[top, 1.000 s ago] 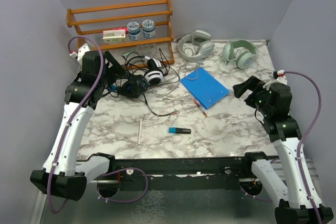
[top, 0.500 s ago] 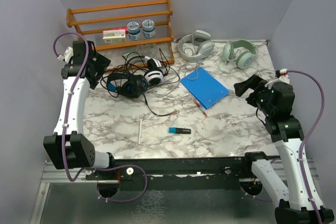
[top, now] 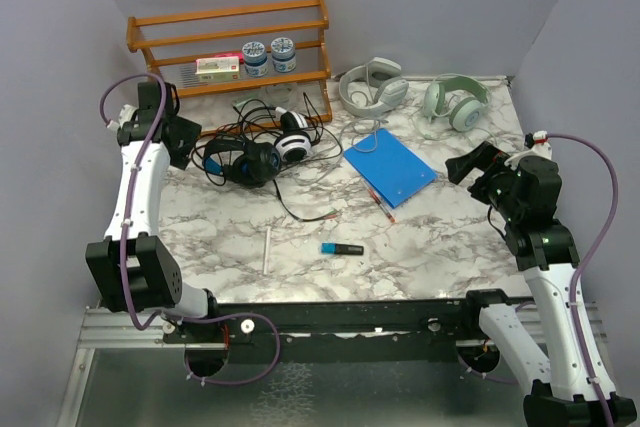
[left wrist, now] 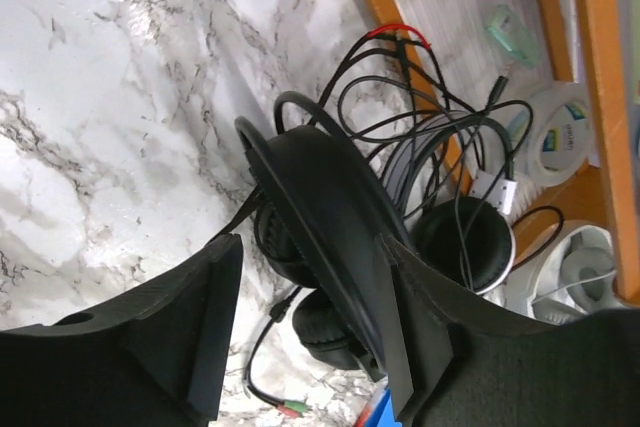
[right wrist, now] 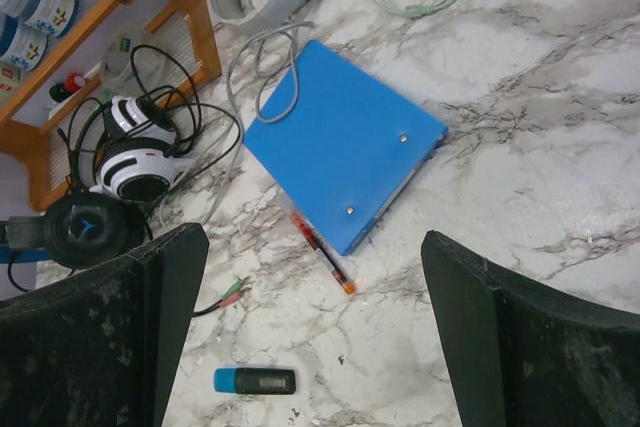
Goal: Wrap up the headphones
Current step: Pick up the headphones from the center of the board.
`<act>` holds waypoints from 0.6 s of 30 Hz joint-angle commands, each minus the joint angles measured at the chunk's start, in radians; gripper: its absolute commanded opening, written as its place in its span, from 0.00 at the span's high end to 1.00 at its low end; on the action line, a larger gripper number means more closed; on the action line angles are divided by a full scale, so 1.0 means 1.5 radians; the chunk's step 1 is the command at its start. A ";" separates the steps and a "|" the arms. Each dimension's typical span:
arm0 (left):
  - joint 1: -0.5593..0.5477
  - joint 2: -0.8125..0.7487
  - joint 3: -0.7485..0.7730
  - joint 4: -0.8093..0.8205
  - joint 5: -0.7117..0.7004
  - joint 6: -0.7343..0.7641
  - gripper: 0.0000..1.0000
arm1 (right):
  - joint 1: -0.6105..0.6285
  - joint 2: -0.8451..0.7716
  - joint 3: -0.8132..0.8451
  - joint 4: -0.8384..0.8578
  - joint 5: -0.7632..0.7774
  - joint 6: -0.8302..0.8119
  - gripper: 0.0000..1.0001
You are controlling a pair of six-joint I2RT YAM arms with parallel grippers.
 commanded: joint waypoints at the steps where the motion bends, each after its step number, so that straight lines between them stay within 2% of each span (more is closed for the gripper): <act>1: 0.004 -0.031 -0.052 0.003 -0.006 -0.027 0.41 | 0.002 0.000 0.011 -0.010 0.013 0.005 0.00; 4: 0.006 -0.026 -0.076 0.016 0.011 -0.013 0.42 | 0.002 0.004 0.010 -0.008 0.008 0.007 0.00; 7: 0.006 -0.024 -0.089 0.017 0.028 0.005 0.50 | 0.002 0.006 0.010 -0.009 0.007 0.009 0.00; 11: 0.007 -0.053 -0.144 0.017 0.024 0.019 0.68 | 0.002 0.003 0.010 -0.012 0.007 0.012 0.00; 14: 0.007 -0.101 -0.213 0.019 0.015 0.029 0.77 | 0.002 0.000 0.007 -0.015 0.004 0.015 0.00; 17: 0.006 -0.161 -0.288 0.045 0.021 0.065 1.00 | 0.002 -0.004 0.004 -0.016 0.001 0.017 0.00; 18: 0.006 -0.183 -0.313 0.059 0.030 0.077 1.00 | 0.002 -0.004 0.003 -0.015 0.000 0.017 0.00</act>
